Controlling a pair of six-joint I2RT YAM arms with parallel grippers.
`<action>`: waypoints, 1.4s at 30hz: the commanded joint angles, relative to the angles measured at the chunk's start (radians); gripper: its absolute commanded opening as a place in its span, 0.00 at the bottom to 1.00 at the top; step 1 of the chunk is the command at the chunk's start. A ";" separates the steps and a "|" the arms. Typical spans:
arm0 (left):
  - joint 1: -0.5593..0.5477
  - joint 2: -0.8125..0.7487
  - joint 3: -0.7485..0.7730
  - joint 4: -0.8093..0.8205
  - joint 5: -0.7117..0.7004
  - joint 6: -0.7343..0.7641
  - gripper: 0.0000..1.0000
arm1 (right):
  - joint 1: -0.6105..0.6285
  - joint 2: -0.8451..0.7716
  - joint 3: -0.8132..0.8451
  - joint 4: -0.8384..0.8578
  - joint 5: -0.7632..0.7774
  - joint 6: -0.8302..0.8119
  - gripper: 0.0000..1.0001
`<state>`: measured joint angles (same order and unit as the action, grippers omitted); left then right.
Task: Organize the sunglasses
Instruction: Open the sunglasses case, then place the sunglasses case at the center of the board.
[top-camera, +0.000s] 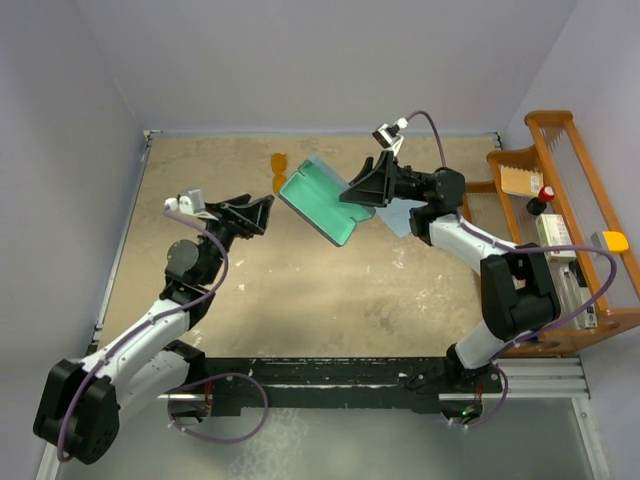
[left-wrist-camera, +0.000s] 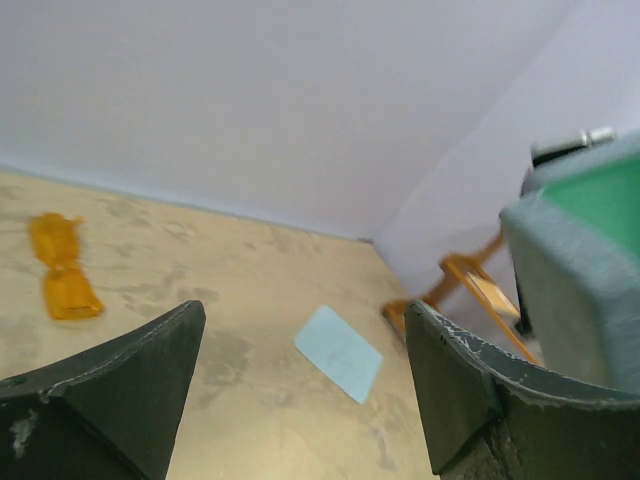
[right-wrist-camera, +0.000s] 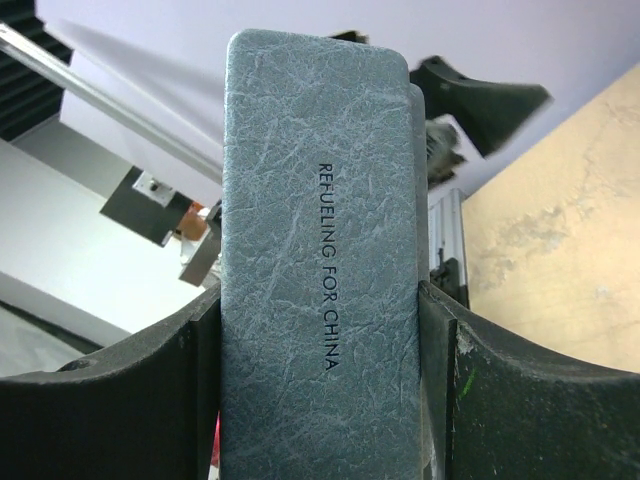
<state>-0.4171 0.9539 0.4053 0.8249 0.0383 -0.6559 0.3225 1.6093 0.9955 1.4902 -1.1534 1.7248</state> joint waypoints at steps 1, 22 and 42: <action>0.007 -0.100 -0.015 -0.091 -0.286 0.029 0.78 | 0.004 -0.046 -0.007 -0.316 0.004 -0.331 0.00; 0.007 -0.176 -0.064 -0.108 -0.322 -0.030 0.78 | 0.137 0.195 0.237 -1.293 0.109 -1.162 0.00; 0.008 -0.175 -0.072 -0.117 -0.314 -0.036 0.78 | 0.231 0.599 0.629 -1.643 0.120 -1.430 0.00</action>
<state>-0.4133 0.7872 0.3378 0.6823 -0.2741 -0.6888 0.5449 2.1891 1.5589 -0.0837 -1.0069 0.3508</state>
